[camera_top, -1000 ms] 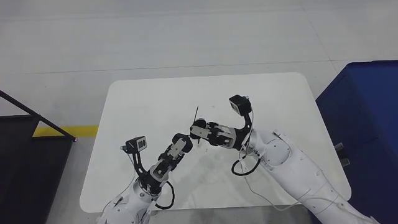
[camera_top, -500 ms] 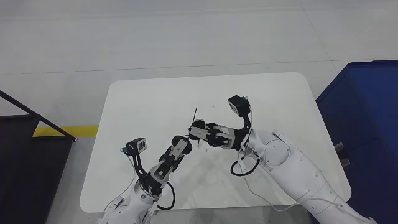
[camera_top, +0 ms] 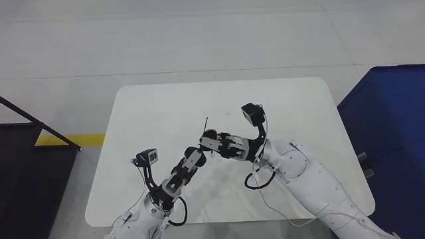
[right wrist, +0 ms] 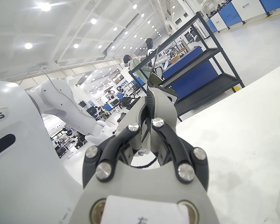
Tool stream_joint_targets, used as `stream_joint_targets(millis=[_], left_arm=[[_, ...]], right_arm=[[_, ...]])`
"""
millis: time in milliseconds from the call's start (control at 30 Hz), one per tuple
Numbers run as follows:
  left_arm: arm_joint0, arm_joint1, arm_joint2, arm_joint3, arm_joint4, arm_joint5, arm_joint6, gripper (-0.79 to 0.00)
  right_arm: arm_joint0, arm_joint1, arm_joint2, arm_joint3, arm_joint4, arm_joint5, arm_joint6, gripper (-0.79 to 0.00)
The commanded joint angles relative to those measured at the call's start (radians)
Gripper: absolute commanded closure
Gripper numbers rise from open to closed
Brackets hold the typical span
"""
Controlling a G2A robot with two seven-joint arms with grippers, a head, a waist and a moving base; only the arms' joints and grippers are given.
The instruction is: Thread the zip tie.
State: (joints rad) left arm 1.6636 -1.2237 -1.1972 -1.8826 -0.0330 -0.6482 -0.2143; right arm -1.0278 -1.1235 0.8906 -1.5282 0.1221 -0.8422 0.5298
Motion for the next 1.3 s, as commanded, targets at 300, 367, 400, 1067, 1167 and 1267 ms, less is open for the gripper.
stream_joint_targets(millis=[300, 367, 400, 1067, 1167, 1267], left_arm=[[0.001, 0.000, -0.003, 0.002, -0.007, 0.000, -0.006, 0.000], [0.002, 0.001, -0.004, 0.003, -0.010, -0.002, -0.007, 0.000], [0.003, 0.001, -0.004, 0.003, -0.015, -0.001, -0.009, 0.000], [0.008, 0.022, -0.069, -0.027, 0.000, 0.014, -0.186, 0.000], [0.035, 0.034, -0.099, -0.048, 0.039, 0.040, -0.266, 0.000], [0.057, 0.046, -0.123, -0.078, -0.013, 0.107, -0.368, 0.000]], right_arm=[[-0.007, -0.007, 0.005, -0.005, -0.016, 0.006, 0.001, 0.000], [-0.008, -0.009, 0.006, -0.005, -0.017, 0.006, 0.001, 0.000], [-0.009, -0.009, 0.007, -0.004, -0.017, 0.008, 0.001, 0.000], [-0.034, 0.004, 0.038, 0.020, 0.251, 0.175, 0.153, -0.785], [-0.037, 0.024, 0.098, 0.043, 0.457, 0.309, 0.337, -0.785], [-0.046, 0.046, 0.165, 0.058, 0.613, 0.474, 0.524, -0.785]])
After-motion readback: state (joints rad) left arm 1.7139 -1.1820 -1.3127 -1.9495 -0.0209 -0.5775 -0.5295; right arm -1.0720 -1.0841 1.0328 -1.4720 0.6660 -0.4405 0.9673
